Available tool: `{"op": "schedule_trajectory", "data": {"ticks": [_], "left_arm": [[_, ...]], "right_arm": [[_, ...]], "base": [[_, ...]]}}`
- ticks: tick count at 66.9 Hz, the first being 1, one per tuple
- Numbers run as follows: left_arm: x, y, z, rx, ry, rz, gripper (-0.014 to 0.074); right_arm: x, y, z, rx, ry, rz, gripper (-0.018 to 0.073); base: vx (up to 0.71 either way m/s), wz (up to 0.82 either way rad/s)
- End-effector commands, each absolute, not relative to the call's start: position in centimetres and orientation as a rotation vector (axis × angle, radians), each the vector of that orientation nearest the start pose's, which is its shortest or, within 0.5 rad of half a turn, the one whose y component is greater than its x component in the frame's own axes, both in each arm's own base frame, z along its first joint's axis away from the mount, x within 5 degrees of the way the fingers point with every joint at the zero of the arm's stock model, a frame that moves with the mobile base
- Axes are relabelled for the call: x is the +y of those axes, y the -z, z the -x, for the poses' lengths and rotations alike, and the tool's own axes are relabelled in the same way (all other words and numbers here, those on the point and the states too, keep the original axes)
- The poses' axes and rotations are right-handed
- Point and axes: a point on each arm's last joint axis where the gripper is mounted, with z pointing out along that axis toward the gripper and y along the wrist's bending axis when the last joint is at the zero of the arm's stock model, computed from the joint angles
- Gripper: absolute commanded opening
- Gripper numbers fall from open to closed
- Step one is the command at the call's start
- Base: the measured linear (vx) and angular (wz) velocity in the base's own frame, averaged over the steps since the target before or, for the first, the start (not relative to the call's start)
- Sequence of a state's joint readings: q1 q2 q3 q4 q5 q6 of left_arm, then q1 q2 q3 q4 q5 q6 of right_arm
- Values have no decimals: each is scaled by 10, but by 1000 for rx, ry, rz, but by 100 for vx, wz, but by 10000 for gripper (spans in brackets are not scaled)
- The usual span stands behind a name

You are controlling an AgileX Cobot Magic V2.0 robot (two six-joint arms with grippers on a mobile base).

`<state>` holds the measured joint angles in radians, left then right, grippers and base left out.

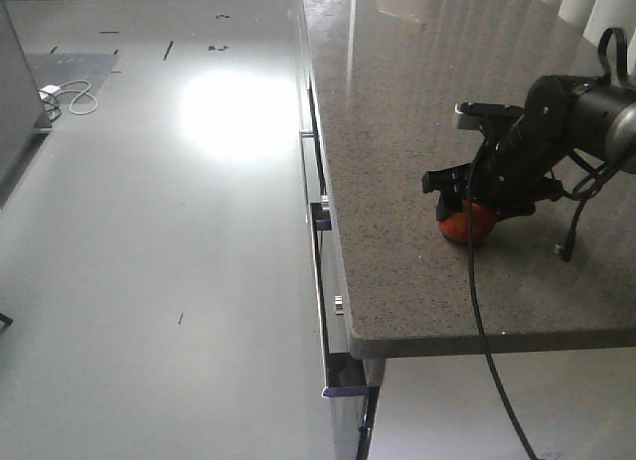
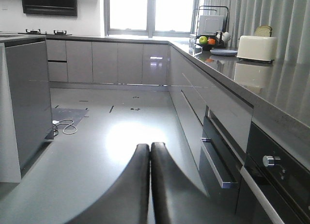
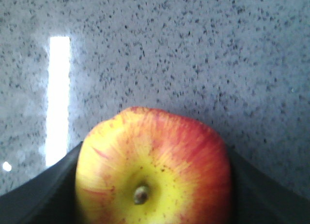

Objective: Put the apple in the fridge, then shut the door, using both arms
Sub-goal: 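Lower the right gripper onto the apple and close it, then lift the apple with the right gripper and pull it toward the robot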

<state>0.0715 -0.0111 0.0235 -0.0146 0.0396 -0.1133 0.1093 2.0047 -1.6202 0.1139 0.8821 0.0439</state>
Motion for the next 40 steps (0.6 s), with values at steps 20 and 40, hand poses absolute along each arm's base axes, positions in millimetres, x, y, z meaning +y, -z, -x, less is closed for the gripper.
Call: {"op": "schedule_trajectory", "data": {"ticks": [20,40], "left_arm": [[4,-216,-54,1419,54,148,-6],[4,-216,-54,1419,54,148,-6]], "right_arm": [[79,-305,-369,2638,-177,237,158],[104,-321,-282,2465,-187,540,158]], "base": [[0,0],[0,0]]}}
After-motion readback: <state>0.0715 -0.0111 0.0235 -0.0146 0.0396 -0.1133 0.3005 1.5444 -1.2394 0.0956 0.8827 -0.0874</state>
